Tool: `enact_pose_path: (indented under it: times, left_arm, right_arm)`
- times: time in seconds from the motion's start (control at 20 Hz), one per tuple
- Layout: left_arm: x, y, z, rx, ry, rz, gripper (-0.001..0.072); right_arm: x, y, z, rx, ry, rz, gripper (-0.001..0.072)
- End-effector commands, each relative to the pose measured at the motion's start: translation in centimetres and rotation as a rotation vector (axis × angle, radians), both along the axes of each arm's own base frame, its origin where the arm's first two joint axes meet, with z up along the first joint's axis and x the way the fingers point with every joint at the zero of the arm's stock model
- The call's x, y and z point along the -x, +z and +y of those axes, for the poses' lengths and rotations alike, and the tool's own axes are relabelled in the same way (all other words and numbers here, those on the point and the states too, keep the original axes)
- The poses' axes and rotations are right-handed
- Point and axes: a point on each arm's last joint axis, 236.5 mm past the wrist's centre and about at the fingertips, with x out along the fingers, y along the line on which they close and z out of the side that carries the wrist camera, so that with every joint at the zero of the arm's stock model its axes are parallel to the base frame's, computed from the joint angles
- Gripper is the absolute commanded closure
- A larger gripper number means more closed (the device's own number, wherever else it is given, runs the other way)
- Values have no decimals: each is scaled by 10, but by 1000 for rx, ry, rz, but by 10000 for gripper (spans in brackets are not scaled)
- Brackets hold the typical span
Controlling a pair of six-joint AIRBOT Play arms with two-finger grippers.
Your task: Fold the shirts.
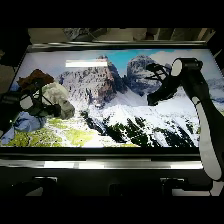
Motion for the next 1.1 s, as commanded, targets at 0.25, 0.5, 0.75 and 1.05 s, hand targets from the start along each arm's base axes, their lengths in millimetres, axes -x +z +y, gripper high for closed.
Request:
enact_pose_path:
  times: [0.25, 0.5, 0.75, 1.05]
  left_arm:
    - [-59, -6, 20, 0, 43, -38, -13]
    - [-52, -69, 51, 0, 155, 248, -13]
    - [-53, -85, 25, 102, 107, 285, 668]
    - [-96, 128, -34, 190, -104, -294, 670]
  right_arm:
    - [-23, -1, 1, 10, 53, -90, 15]
    - [-6, -12, 2, 13, 97, -4, 17]
    - [-6, -12, 3, 9, 103, -5, 21]
    - [-7, 30, -4, 34, 114, -125, 40]
